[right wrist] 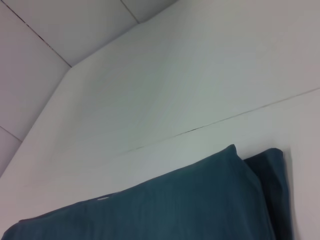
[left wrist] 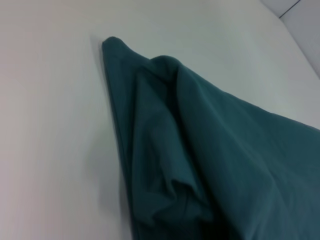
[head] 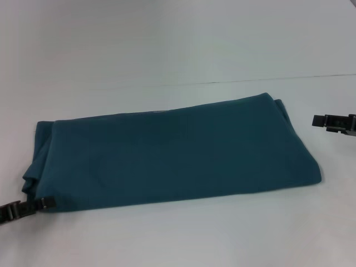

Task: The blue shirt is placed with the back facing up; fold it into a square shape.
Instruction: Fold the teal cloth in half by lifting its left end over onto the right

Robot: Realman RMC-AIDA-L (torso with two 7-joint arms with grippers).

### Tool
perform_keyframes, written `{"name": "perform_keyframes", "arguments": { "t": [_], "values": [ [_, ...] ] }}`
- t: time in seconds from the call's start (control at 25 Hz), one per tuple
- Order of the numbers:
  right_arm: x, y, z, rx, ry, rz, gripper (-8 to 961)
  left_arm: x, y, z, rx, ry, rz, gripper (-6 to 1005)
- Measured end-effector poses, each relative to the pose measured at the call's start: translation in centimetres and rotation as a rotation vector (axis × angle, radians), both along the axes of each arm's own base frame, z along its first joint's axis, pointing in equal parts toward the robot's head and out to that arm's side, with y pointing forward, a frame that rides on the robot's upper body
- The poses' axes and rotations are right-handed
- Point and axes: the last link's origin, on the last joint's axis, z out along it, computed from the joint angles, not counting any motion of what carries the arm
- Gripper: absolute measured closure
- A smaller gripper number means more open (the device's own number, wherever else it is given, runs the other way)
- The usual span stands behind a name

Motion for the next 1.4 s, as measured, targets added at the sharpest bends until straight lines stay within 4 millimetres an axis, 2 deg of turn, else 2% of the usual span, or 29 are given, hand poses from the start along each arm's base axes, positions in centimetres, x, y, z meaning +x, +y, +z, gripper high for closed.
{"name": "perform_keyframes", "arguments": {
  "t": [0.32,0.68,0.92,1.4],
  "values": [
    [0.2,-0.2,0.1,0.002,0.003,-0.007,312,0.0,0.2,0.3,-0.001,0.001,0.007,231],
    [0.3,-0.2,0.1,0.005,0.002,-0.010,312,-0.3,-0.4,2.2,0.005,0.010,0.026,230],
    [0.3,-0.2,0.1,0.005,0.003,-0.011,312,-0.6,-0.8,2.0,-0.035,0.028,0.050,230],
    [0.3,-0.2,0.2,0.008,0.007,-0.015,313,0.3,0.5,1.0,-0.073,0.033,0.027,232]
  ]
}}
